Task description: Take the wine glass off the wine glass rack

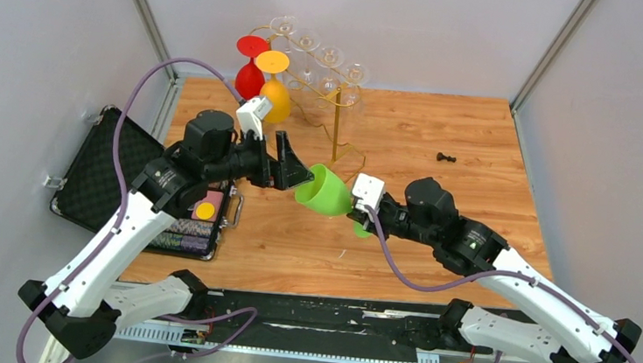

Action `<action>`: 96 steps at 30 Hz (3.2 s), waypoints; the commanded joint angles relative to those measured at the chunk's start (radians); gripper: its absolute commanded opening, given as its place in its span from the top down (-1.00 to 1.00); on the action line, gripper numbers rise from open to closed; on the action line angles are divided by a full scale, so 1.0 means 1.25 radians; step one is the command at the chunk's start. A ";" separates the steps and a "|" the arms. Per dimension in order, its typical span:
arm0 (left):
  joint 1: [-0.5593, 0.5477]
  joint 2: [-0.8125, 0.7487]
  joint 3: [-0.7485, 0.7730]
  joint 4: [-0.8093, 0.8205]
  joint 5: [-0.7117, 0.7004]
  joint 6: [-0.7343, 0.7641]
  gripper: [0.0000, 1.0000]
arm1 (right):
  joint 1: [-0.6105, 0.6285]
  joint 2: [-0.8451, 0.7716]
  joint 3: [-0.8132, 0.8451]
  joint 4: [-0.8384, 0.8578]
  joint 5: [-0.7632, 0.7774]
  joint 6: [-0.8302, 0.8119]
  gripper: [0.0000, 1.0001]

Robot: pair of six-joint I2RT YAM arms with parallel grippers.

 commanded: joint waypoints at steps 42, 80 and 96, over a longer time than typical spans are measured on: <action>0.027 0.063 0.131 -0.270 -0.113 0.127 1.00 | 0.026 -0.072 -0.002 0.134 0.231 0.064 -0.63; 0.196 0.148 -0.144 -0.185 -0.411 0.242 1.00 | 0.012 0.044 0.076 -0.046 0.277 0.367 -0.68; 0.205 0.148 -0.153 -0.205 -0.430 0.264 1.00 | 0.011 0.061 0.082 -0.048 0.281 0.377 -0.68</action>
